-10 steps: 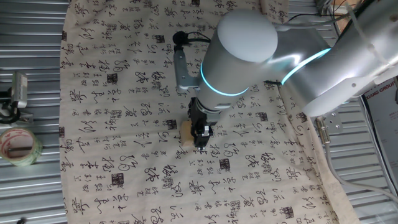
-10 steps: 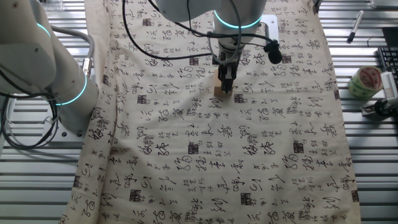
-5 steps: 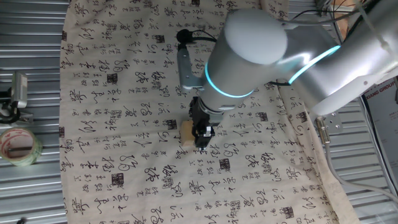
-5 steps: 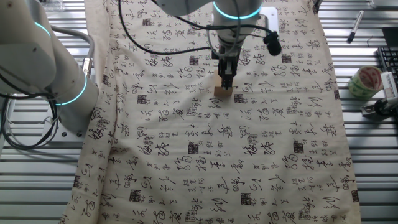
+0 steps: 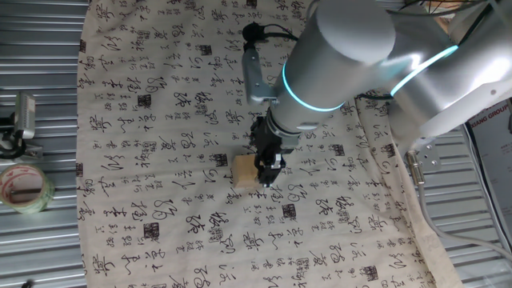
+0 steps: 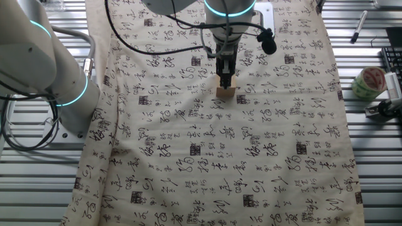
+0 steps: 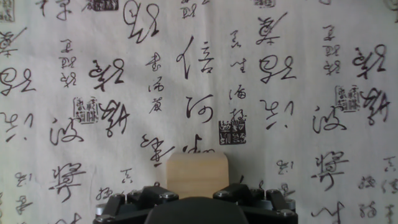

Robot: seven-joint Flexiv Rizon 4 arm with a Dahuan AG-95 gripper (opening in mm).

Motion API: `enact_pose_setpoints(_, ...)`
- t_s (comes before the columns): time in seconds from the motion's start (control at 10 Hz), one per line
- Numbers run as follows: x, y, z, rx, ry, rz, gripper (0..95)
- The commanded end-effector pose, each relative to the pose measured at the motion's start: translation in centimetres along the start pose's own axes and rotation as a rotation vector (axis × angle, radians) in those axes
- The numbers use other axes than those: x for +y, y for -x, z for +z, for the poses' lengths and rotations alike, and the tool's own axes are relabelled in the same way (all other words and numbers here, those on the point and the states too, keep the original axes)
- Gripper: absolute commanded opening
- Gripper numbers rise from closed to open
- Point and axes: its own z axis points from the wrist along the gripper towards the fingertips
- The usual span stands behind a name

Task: Hold a small block with the gripper and sweep it from left to right on the table

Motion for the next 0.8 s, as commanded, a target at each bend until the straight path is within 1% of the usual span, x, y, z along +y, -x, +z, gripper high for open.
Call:
enact_pose_setpoints(0.1, 0.05, 0.08, 0.11, 0.001, 0.003, 0.000, 76.0)
enact_pose_setpoints(0.3, 0.05, 0.08, 0.11, 0.000, 0.008, 0.000, 76.0)
enact_pose_setpoints(0.8, 0.06, 0.09, 0.12, -0.002, 0.011, -0.001, 76.0)
